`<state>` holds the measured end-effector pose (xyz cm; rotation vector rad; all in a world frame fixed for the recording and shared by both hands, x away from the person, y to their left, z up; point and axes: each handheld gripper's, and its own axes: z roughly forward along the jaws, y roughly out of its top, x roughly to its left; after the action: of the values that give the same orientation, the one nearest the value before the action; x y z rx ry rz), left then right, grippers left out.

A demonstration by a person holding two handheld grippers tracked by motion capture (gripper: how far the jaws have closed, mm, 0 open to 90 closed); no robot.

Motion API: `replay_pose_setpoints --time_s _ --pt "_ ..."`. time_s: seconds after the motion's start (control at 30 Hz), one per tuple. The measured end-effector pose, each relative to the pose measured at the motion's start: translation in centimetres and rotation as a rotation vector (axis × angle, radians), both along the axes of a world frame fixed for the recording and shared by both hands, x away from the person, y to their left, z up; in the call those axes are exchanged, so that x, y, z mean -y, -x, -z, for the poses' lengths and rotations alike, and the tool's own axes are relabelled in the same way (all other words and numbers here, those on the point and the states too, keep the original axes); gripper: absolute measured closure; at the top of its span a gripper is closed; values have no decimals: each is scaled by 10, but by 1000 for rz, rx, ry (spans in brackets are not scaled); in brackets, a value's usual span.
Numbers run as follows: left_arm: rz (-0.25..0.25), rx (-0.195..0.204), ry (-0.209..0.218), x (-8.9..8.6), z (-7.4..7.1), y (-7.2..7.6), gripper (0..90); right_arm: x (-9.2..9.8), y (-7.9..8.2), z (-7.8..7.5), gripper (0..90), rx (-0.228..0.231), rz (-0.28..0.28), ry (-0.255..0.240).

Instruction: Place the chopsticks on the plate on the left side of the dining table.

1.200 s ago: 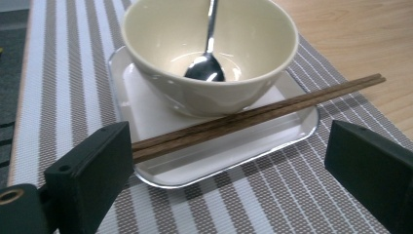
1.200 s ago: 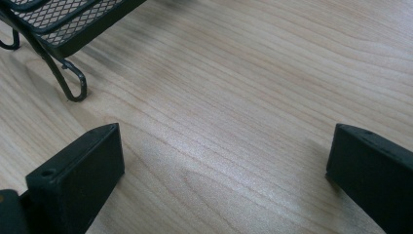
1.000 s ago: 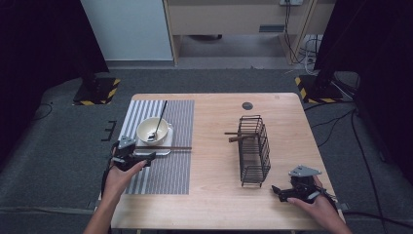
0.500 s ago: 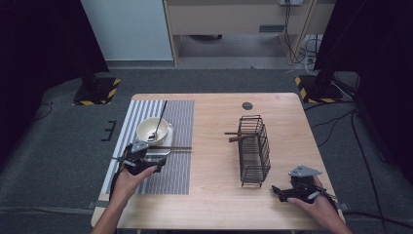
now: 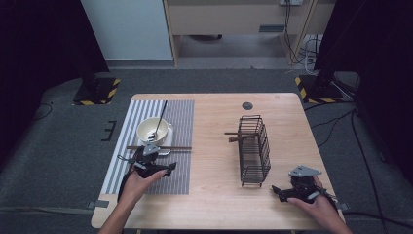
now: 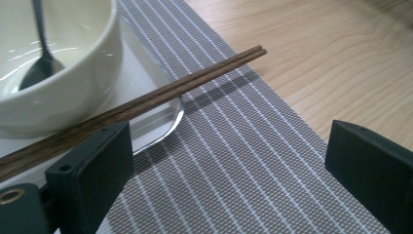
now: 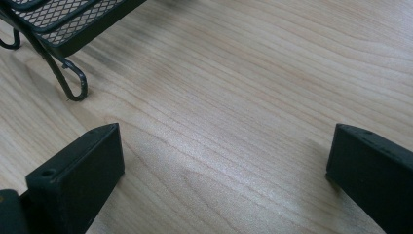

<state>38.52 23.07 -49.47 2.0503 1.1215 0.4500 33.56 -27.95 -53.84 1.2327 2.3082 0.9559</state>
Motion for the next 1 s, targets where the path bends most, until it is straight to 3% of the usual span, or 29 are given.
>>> replay_pose_setpoints --time_s 1.0 --pt "164 -2 -28 75 4 11 38 0 0 0 2 1 -4 1"
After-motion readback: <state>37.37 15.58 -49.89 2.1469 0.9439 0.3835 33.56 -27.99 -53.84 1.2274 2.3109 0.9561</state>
